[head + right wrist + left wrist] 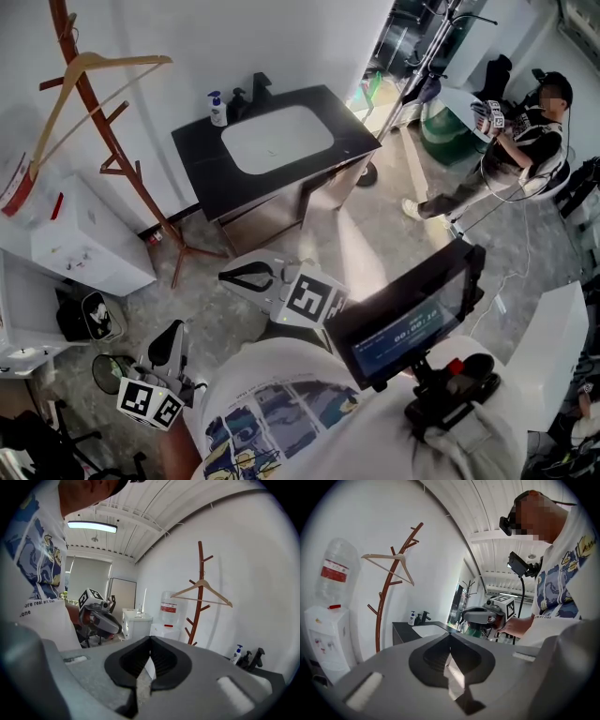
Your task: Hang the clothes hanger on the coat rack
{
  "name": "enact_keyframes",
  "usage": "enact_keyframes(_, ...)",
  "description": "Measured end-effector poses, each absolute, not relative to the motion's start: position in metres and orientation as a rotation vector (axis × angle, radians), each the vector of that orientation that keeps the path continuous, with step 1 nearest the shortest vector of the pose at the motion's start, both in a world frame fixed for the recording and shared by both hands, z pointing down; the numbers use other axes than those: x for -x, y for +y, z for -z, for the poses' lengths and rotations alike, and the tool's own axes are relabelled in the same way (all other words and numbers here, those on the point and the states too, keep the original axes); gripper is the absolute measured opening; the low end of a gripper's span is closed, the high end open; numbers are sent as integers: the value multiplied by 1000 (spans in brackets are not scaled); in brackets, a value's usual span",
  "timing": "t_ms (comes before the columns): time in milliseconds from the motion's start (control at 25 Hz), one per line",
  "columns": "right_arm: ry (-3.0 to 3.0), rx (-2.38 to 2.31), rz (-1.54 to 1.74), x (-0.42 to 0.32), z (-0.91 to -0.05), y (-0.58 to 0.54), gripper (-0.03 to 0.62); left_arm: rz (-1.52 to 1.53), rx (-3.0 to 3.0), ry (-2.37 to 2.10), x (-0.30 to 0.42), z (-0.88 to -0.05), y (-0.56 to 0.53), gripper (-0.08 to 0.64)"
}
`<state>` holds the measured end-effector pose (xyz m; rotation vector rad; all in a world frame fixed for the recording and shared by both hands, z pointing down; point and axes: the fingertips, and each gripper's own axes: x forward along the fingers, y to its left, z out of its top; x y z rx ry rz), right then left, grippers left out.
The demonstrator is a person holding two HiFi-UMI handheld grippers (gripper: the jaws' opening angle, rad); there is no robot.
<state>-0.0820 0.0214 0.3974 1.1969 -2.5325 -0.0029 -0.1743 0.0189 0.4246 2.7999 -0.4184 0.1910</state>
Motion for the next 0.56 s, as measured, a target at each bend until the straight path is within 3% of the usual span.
enact_keyframes(560, -2528, -1158, 10, 94, -400, 3, 3, -170, -2788, -433, 183, -426, 5, 3)
